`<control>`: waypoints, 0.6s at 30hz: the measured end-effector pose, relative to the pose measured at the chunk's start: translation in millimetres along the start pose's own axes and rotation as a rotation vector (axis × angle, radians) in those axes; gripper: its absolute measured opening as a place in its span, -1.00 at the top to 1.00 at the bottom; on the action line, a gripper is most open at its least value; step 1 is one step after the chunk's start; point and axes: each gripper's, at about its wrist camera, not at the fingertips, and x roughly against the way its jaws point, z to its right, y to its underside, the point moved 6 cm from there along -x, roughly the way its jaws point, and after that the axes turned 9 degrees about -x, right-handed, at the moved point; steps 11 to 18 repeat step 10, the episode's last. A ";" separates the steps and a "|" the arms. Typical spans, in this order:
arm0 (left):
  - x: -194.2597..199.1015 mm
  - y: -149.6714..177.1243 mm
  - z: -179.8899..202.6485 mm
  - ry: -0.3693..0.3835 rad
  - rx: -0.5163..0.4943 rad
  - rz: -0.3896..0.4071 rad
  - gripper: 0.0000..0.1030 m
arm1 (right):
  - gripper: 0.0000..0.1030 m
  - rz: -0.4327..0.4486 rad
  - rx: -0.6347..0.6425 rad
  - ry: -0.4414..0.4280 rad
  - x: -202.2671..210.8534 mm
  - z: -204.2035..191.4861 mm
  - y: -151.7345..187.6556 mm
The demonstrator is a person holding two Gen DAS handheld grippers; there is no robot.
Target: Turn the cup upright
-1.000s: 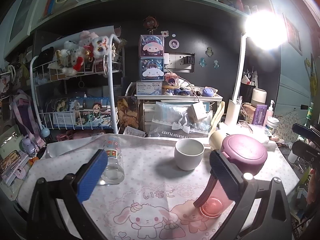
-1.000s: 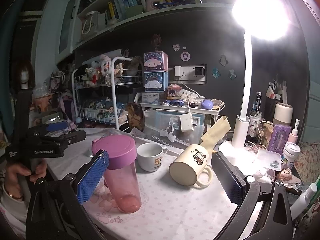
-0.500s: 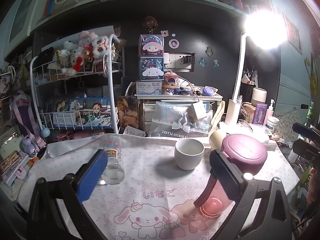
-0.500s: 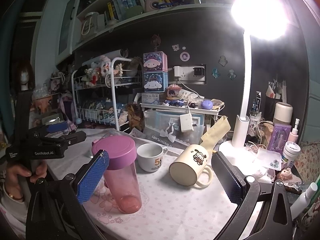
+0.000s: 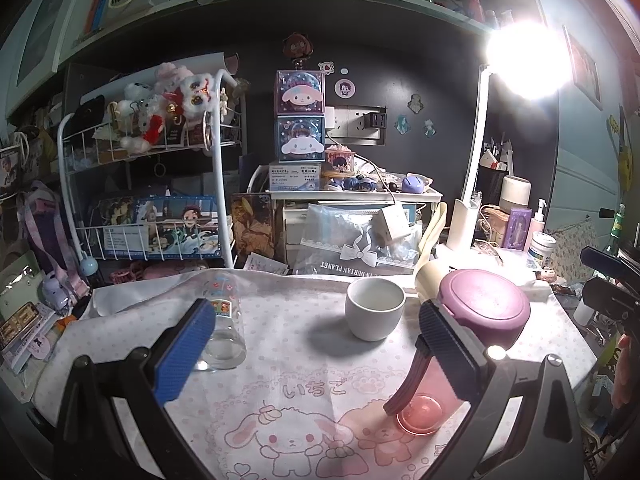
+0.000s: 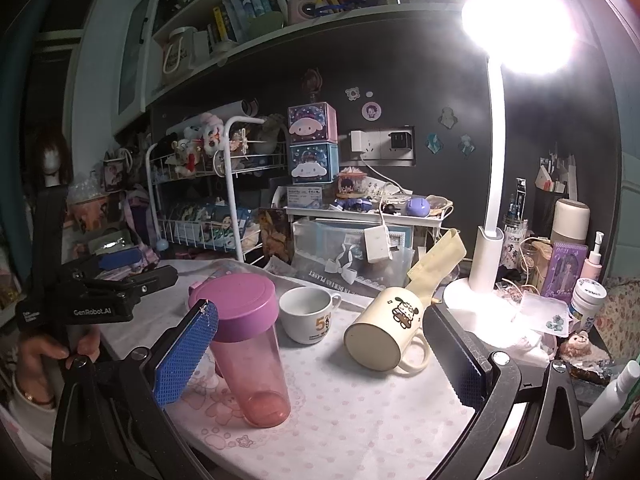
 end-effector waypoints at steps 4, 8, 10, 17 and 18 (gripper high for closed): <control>0.1 0.4 1.1 -0.001 0.000 -0.003 -0.96 | -0.98 0.001 -0.002 -0.001 -0.3 1.2 0.6; -0.2 -0.6 3.1 0.005 -0.006 -0.002 -0.96 | -0.98 -0.003 -0.002 0.002 -1.2 1.6 0.4; -1.4 -2.0 3.0 0.000 -0.010 -0.006 -0.96 | -0.98 -0.005 -0.004 0.008 -1.4 2.9 0.4; -1.4 -2.0 3.0 0.000 -0.010 -0.006 -0.96 | -0.98 -0.005 -0.004 0.008 -1.4 2.9 0.4; -1.4 -2.0 3.0 0.000 -0.010 -0.006 -0.96 | -0.98 -0.005 -0.004 0.008 -1.4 2.9 0.4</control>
